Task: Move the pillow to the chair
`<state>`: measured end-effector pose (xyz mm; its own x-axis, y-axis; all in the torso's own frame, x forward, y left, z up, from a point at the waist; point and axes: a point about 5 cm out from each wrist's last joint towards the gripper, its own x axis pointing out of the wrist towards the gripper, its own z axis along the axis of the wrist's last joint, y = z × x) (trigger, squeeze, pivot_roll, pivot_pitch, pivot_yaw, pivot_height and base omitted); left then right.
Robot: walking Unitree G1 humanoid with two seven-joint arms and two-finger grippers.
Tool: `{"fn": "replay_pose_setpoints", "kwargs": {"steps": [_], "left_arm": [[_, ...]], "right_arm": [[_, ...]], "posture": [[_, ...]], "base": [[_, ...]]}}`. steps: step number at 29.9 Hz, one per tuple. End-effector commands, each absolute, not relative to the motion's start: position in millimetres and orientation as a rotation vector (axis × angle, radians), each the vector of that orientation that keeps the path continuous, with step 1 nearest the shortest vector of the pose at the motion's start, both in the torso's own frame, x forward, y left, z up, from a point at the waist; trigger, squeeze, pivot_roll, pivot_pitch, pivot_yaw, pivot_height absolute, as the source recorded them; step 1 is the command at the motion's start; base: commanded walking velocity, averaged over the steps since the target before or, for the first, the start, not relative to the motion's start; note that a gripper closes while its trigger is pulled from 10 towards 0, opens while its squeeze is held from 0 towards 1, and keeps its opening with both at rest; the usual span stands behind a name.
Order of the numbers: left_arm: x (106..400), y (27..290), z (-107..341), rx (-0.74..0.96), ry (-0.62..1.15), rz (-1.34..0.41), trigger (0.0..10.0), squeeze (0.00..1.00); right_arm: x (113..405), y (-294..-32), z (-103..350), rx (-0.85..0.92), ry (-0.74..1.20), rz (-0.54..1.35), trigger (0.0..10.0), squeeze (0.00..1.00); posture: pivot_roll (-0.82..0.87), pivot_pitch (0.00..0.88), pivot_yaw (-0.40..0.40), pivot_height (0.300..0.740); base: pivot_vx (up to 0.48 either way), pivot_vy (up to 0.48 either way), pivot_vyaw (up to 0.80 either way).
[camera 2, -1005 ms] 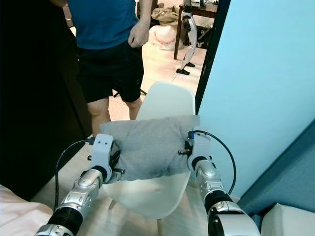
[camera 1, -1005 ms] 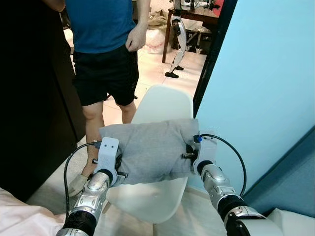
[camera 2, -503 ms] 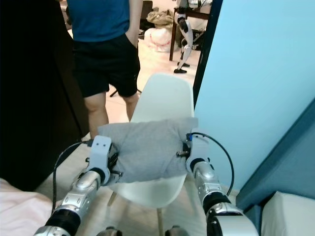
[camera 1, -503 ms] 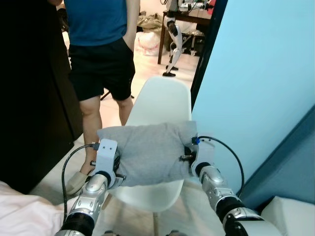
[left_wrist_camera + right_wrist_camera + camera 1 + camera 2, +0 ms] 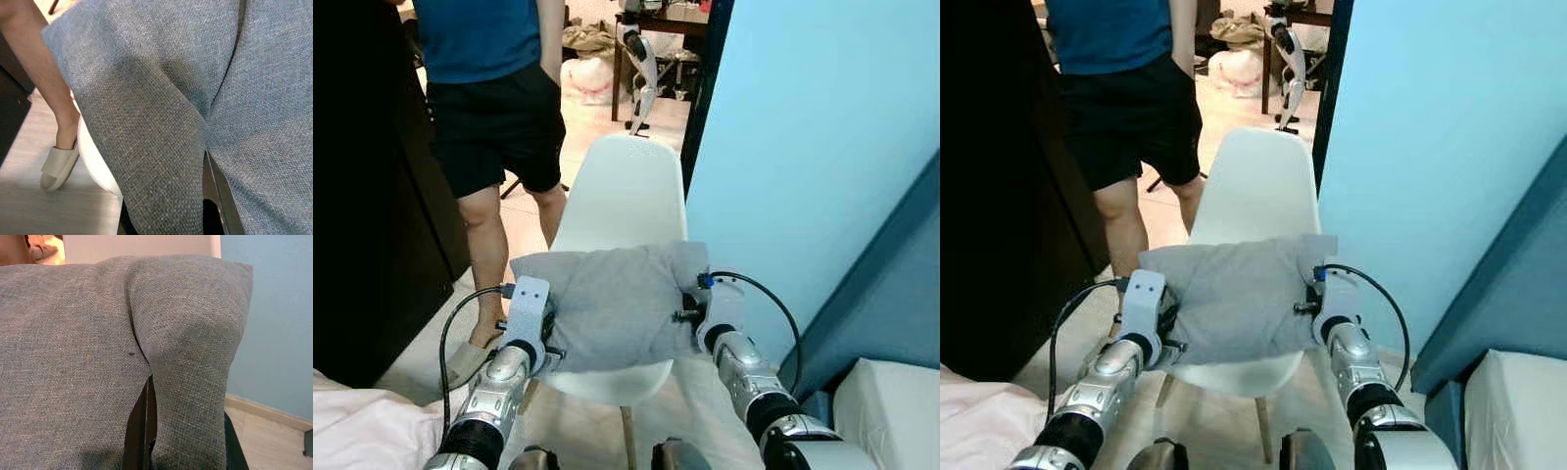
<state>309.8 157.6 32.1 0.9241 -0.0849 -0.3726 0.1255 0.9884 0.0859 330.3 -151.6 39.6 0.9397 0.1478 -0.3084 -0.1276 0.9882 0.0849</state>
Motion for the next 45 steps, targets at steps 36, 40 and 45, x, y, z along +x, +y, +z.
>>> {"fn": "replay_pose_setpoints", "kwargs": {"steps": [36,40,45], "left_arm": [[344,189,74,0.279,0.239,-0.059,10.0,0.00],[344,188,74,0.250,0.239,-0.080,10.0,0.00],[339,189,68,0.291,0.227,-0.088,10.0,1.00]], "right_arm": [[354,-135,78,0.128,0.145,0.216,10.0,0.00],[354,-135,79,0.138,0.130,0.211,10.0,0.36],[353,-147,76,0.047,0.135,0.117,10.0,0.15]], "posture": [[0.01,0.171,-0.071,0.606],[0.01,0.171,-0.071,0.606],[0.00,0.151,-0.073,0.606]], "base": [[0.000,0.000,0.00],[0.000,0.000,0.00],[0.000,0.000,0.00]]}}
